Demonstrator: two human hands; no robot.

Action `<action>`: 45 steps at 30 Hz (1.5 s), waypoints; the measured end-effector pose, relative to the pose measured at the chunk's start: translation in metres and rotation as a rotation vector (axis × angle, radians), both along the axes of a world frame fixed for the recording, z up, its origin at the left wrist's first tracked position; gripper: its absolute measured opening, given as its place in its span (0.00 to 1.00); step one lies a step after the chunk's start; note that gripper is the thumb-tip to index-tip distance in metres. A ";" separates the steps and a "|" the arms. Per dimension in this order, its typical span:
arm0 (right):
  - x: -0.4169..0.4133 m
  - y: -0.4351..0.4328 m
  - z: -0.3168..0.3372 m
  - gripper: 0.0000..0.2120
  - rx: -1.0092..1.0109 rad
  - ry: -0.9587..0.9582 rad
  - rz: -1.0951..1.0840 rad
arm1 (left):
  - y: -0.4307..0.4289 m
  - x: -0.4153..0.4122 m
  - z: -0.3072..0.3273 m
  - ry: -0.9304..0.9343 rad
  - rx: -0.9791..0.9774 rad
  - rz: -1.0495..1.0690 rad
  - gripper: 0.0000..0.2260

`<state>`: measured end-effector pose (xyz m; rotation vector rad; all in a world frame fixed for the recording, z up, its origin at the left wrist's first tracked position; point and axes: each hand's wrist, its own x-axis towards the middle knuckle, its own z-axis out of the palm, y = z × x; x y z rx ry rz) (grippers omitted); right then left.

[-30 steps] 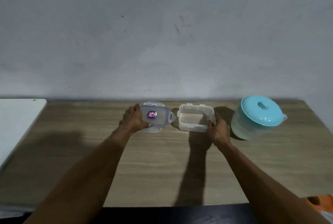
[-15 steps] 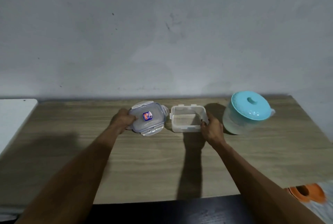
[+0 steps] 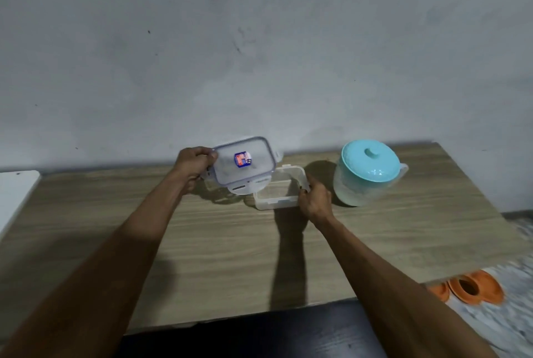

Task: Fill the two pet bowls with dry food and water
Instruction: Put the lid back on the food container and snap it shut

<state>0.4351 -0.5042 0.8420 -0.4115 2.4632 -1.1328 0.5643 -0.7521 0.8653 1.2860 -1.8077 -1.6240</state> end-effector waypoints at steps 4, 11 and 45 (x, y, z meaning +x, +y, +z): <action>-0.003 0.002 -0.005 0.18 -0.165 -0.073 -0.073 | 0.039 -0.038 -0.016 -0.014 0.045 -0.091 0.10; -0.011 0.009 -0.011 0.16 -0.356 -0.251 -0.217 | 0.062 -0.058 -0.027 -0.116 0.007 -0.133 0.02; -0.042 -0.043 0.012 0.58 0.620 0.515 0.973 | 0.079 -0.034 -0.050 -0.318 -0.081 -0.223 0.39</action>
